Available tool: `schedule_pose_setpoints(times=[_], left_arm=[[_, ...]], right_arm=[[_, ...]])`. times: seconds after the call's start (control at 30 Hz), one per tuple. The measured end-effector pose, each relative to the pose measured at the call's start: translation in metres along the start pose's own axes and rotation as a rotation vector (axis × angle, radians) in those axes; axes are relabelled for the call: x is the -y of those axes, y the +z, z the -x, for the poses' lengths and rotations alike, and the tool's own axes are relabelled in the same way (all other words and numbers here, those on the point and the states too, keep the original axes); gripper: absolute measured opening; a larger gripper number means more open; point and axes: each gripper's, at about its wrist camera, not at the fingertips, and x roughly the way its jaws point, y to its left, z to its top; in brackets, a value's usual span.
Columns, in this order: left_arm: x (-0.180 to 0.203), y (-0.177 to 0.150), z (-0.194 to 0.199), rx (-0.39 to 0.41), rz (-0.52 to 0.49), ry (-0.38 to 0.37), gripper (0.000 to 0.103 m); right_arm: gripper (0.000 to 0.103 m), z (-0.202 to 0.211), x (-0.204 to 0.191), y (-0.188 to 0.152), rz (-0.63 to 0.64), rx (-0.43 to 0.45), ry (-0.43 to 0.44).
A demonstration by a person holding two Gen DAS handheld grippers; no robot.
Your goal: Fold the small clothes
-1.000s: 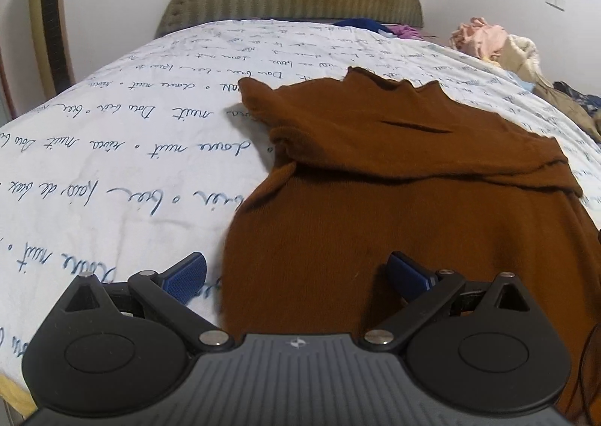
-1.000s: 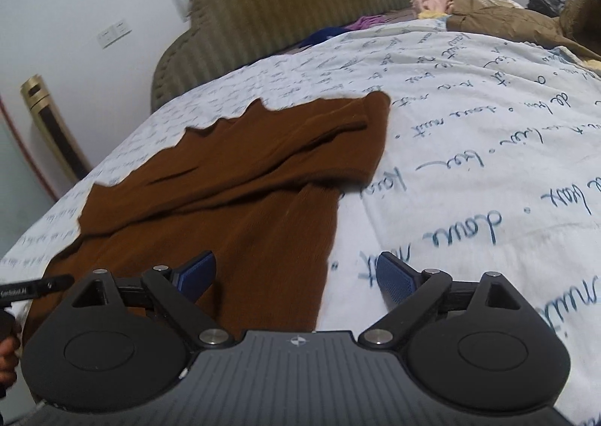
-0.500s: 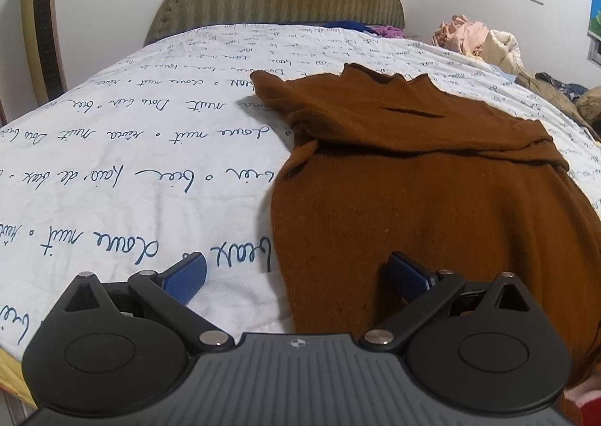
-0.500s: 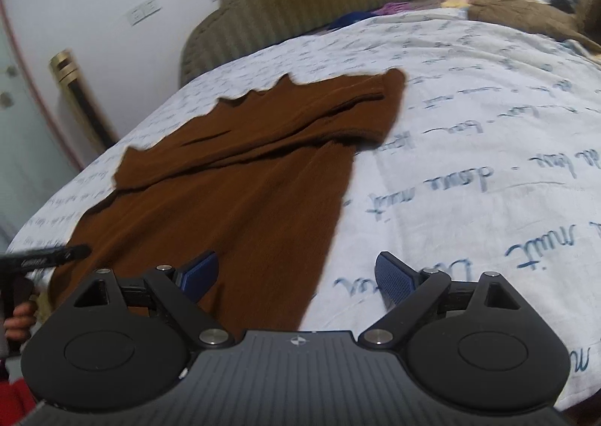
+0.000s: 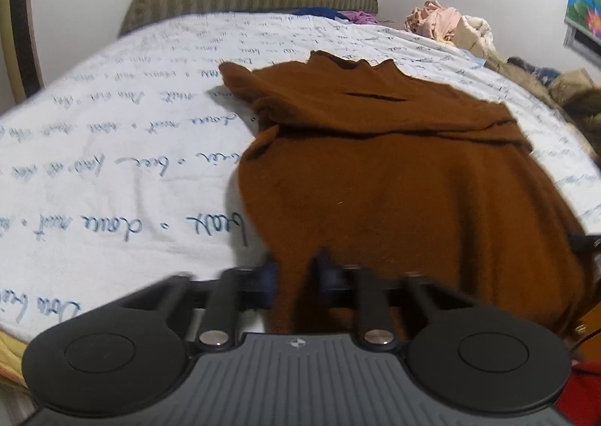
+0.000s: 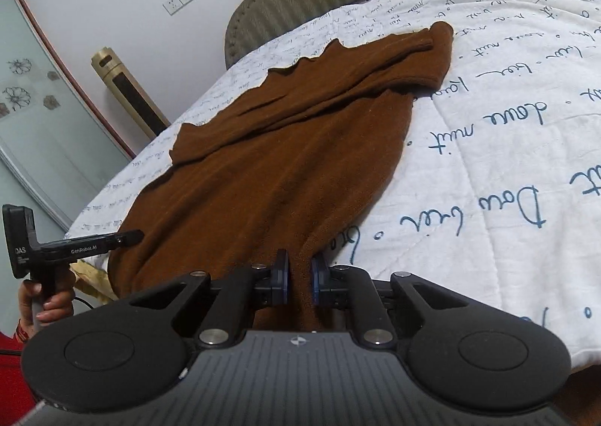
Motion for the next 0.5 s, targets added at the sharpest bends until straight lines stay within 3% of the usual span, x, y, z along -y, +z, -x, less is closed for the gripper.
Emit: schedule_pose_setpoints(times=[0.1, 0.3, 0.4, 0.5], left_arm=[[-0.005, 0.004, 0.007, -0.011, 0.051, -0.069, 0.005], [-0.007, 0.035, 0.030, 0.089, 0.097, -0.234, 0.004], [-0.008, 0.071, 0.022, 0.152, 0.107, -0.224, 0.004], [-0.010, 0.099, -0.007, 0.186, 0.116, -0.133, 0.005]], right_arm=[[0.015, 0.008, -0.003, 0.004, -0.015, 0.020, 0.044], [0.014, 0.024, -0.008, 0.030, -0.047, 0.108, 0.177], [0.013, 0.015, -0.001, 0.053, -0.056, 0.140, 0.148], [0.013, -0.002, 0.010, 0.074, -0.060, 0.170, 0.057]])
